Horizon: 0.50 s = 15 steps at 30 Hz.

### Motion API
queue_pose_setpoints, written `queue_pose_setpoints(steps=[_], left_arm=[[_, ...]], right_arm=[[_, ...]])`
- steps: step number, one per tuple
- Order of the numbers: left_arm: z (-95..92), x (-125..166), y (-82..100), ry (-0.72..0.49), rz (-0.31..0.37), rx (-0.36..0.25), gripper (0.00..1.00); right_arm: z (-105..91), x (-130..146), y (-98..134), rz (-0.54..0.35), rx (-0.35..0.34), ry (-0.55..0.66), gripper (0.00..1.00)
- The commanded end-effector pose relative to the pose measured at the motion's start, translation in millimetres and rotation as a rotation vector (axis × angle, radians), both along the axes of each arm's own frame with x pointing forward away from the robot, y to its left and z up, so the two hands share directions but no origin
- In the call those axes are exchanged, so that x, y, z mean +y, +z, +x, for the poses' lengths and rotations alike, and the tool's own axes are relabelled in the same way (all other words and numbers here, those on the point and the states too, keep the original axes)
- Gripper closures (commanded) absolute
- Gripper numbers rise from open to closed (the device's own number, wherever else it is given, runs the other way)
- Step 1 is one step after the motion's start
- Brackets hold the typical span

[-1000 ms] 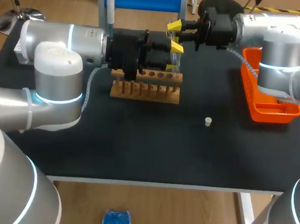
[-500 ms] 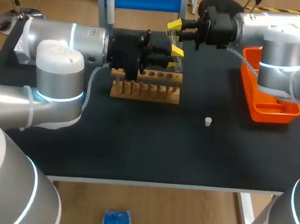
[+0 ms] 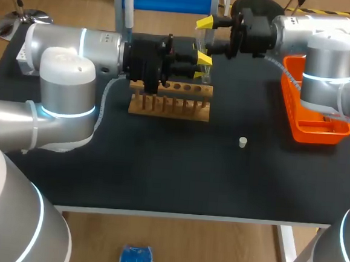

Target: Invert the test tube, pick up the pipette, mount the tip to pipette, aspirate from beaker and dispense into the tube, eject the tip, return the pipette, and cap with the stopper.

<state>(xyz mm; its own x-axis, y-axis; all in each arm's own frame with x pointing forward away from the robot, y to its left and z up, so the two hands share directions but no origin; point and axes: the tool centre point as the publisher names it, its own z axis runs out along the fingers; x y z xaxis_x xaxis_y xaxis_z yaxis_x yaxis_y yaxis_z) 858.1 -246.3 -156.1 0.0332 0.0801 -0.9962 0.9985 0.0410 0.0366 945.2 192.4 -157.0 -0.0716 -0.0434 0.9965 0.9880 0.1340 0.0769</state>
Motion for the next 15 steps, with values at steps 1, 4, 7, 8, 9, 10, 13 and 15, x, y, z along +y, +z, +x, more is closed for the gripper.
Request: queue_pose_setpoints(steps=[1, 4, 7, 8, 9, 10, 13, 15], left_arm=[[-0.2, 0, -0.1, 0.001, -0.002, -0.003, 1.0], [-0.2, 0, -0.1, 0.001, -0.002, -0.003, 1.0], [-0.2, 0, -0.1, 0.001, -0.002, -0.003, 1.0], [-0.2, 0, -0.1, 0.001, -0.002, -0.003, 1.0], [-0.2, 0, -0.1, 0.001, -0.002, -0.003, 1.0], [-0.2, 0, -0.1, 0.001, -0.002, -0.003, 1.0], [-0.2, 0, -0.1, 0.001, -0.002, -0.003, 1.0], [-0.2, 0, -0.1, 0.001, -0.002, -0.003, 1.0]], right_arm=[[-0.1, -1, 0, -0.001, -0.001, 0.001, 0.0], [-0.1, -1, 0, -0.001, -0.001, 0.001, 0.0], [-0.1, -1, 0, -0.001, -0.001, 0.001, 0.0], [-0.1, -1, 0, -0.001, -0.001, 0.001, 0.0], [-0.1, -1, 0, -0.001, -0.001, 0.001, 0.0], [-0.1, -1, 0, -0.001, -0.001, 0.001, 0.0], [-0.4, -11, 3, 0.013, -0.096, -0.007, 0.0], [-1.5, -24, 5, 0.019, -0.185, -0.013, 0.0]])
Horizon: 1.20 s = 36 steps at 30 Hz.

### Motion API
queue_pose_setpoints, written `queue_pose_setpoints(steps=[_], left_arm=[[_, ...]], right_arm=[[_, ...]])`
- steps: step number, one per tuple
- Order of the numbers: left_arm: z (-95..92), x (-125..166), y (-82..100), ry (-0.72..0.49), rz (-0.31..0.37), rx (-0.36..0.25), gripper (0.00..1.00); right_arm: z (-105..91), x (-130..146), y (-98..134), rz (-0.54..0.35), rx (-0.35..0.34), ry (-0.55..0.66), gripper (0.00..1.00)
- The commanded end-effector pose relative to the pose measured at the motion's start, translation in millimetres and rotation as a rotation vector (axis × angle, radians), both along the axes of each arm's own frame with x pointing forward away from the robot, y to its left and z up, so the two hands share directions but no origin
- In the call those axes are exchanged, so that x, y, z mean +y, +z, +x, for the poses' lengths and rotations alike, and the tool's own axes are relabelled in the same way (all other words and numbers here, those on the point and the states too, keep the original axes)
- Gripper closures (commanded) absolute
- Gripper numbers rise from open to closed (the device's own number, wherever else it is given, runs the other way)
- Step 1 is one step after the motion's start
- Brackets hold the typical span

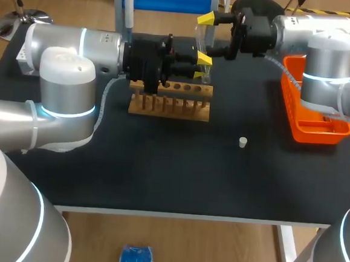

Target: Invert the test tube, pick up the pipette, mount the tip to pipette, aspirate from beaker and dispense into the tube, eject the tip, return the pipette, and cap with the stopper.

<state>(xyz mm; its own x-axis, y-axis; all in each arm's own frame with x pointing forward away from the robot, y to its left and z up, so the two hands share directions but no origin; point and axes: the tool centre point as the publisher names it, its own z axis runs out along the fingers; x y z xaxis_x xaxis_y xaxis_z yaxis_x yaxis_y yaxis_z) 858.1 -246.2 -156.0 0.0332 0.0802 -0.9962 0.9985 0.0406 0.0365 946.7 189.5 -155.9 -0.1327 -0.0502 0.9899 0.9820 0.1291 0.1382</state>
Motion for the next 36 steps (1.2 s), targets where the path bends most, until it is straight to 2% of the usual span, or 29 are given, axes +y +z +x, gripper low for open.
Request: queue_pose_setpoints(steps=[1, 8, 10, 15, 16, 18, 36], left_arm=[[-0.2, 0, -0.2, 0.001, -0.002, -0.003, 1.0], [-0.2, 0, -0.2, 0.001, -0.002, -0.003, 1.0], [-0.2, 0, -0.2, 0.001, -0.002, -0.003, 1.0], [-0.2, 0, -0.2, 0.001, -0.002, -0.003, 1.0], [-0.2, 0, -0.2, 0.001, -0.002, -0.003, 1.0], [-0.2, 0, -0.2, 0.001, -0.002, -0.003, 1.0], [-0.2, 0, -0.2, 0.001, -0.002, -0.003, 1.0]], right_arm=[[-3.6, -28, 5, 0.02, -0.166, -0.014, 0.0], [-6.7, -70, 6, 0.065, -0.435, 0.026, 0.0], [-7.5, -78, 3, 0.058, -0.564, 0.053, 0.0], [-12.4, -92, -14, 0.048, -0.77, 0.124, 0.0], [-13.8, -94, -17, 0.038, -0.842, 0.12, 0.0], [-12.3, -97, -25, -0.013, -1.114, 0.042, 0.0], [-12.3, -97, -25, -0.013, -1.114, 0.042, 0.0]])
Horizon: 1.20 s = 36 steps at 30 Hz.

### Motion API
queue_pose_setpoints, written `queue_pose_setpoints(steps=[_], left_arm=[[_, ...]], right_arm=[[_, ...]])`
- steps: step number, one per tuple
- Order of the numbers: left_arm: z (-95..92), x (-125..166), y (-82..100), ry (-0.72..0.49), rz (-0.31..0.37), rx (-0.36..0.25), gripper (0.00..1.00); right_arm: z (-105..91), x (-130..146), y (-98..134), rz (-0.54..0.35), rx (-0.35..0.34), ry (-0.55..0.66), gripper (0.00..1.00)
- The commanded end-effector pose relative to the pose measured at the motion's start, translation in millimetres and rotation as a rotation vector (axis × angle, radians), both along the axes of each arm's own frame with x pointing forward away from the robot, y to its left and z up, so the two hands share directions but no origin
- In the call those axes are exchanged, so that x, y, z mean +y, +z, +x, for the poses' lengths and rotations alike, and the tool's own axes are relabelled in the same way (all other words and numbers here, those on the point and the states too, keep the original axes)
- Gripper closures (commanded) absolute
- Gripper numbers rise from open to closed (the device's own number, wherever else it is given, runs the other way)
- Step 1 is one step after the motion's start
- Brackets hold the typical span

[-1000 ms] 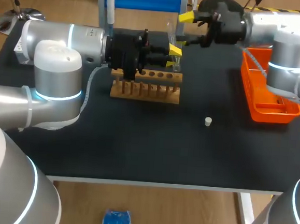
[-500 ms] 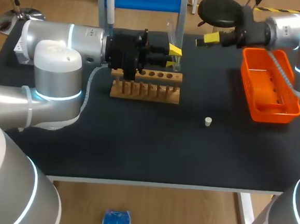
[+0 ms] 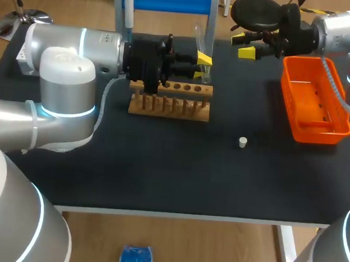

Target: Invert the test tube, pick up the pipette, mount the tip to pipette, aspirate from beaker and dispense into the tube, eject the tip, return the pipette, and cap with the stopper.

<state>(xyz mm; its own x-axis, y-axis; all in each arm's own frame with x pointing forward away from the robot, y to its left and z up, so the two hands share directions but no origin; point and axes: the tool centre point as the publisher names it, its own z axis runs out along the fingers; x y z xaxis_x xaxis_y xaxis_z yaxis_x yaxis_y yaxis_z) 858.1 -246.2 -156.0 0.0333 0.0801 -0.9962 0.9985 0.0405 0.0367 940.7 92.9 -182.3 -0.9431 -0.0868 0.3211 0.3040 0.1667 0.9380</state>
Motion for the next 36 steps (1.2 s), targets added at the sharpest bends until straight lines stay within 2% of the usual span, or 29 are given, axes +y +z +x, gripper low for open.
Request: queue_pose_setpoints(steps=[1, 3, 9, 15, 24, 36], left_arm=[[-0.2, 0, -0.2, 0.002, -0.002, -0.003, 1.0], [-0.2, 0, -0.2, 0.002, -0.002, -0.003, 1.0], [-0.2, 0, -0.2, 0.002, -0.002, -0.003, 1.0], [-0.2, 0, -0.2, 0.002, -0.002, -0.003, 1.0], [-0.2, 0, -0.2, 0.002, -0.002, -0.003, 1.0], [-0.2, 0, -0.2, 0.002, -0.002, -0.003, 1.0]], right_arm=[[-6.3, -1, 2, -0.007, -0.003, -0.02, 0.0], [-6.7, -2, -4, 0.004, -0.012, 0.002, 0.0], [-8.3, -11, -31, -0.038, -0.165, 0.04, 0.0], [-1.8, -15, -48, -0.067, -0.324, 0.044, 0.0], [4.3, -16, -76, -0.075, -0.388, 0.088, 0.0], [10.6, -17, -102, -0.122, -0.392, 0.084, 0.0]])
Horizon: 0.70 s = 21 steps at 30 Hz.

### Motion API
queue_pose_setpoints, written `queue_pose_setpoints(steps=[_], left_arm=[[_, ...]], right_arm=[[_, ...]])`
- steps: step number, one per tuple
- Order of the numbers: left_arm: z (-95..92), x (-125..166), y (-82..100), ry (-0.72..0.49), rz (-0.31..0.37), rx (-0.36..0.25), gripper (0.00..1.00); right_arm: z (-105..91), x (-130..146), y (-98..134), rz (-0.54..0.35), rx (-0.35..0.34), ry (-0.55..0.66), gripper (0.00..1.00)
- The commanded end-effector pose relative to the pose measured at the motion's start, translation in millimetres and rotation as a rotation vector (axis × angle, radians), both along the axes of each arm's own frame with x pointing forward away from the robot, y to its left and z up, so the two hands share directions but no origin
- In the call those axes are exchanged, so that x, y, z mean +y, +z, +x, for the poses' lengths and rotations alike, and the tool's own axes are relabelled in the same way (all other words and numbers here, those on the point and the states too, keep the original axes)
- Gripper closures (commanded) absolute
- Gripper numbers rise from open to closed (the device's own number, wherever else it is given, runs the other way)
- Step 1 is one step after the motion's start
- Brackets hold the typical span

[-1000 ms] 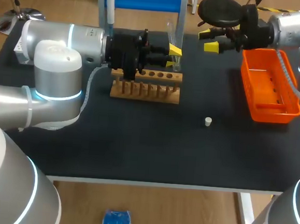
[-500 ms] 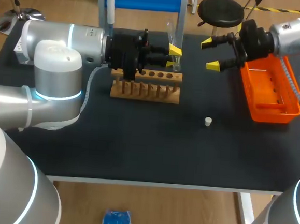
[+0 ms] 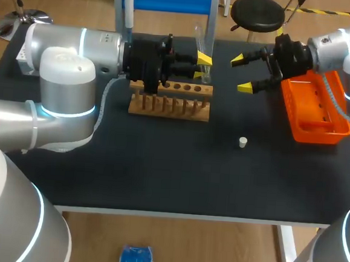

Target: Invert the test tube, pick up the pipette, mount the tip to pipette, aspirate from beaker and dispense into the tube, eject the tip, return the pipette, and cap with the stopper.

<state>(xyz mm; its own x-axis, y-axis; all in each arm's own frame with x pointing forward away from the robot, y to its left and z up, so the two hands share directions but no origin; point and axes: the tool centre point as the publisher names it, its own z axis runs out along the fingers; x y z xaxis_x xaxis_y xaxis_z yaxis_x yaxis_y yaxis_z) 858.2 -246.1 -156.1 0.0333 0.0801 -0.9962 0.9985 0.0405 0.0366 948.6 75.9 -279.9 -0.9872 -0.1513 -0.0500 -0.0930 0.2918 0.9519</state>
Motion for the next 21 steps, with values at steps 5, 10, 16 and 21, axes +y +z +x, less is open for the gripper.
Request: queue_pose_setpoints(steps=[5, 10, 16, 21], left_arm=[[-0.3, -0.1, -0.2, 0.002, -0.002, -0.003, 1.0], [-0.3, -0.1, -0.2, 0.002, -0.002, -0.003, 1.0], [-0.3, -0.1, -0.2, 0.002, -0.002, -0.003, 1.0], [-0.3, -0.1, -0.2, 0.002, -0.002, -0.003, 1.0]], right_arm=[[2.9, 0.1, -5.5, -0.007, 0.006, -0.005, 0.0], [2.9, 0.1, -5.5, -0.007, 0.006, -0.005, 0.0], [2.9, 0.1, -5.5, -0.007, 0.006, -0.005, 0.0], [2.9, 0.1, -5.5, -0.007, 0.006, -0.005, 0.0]])
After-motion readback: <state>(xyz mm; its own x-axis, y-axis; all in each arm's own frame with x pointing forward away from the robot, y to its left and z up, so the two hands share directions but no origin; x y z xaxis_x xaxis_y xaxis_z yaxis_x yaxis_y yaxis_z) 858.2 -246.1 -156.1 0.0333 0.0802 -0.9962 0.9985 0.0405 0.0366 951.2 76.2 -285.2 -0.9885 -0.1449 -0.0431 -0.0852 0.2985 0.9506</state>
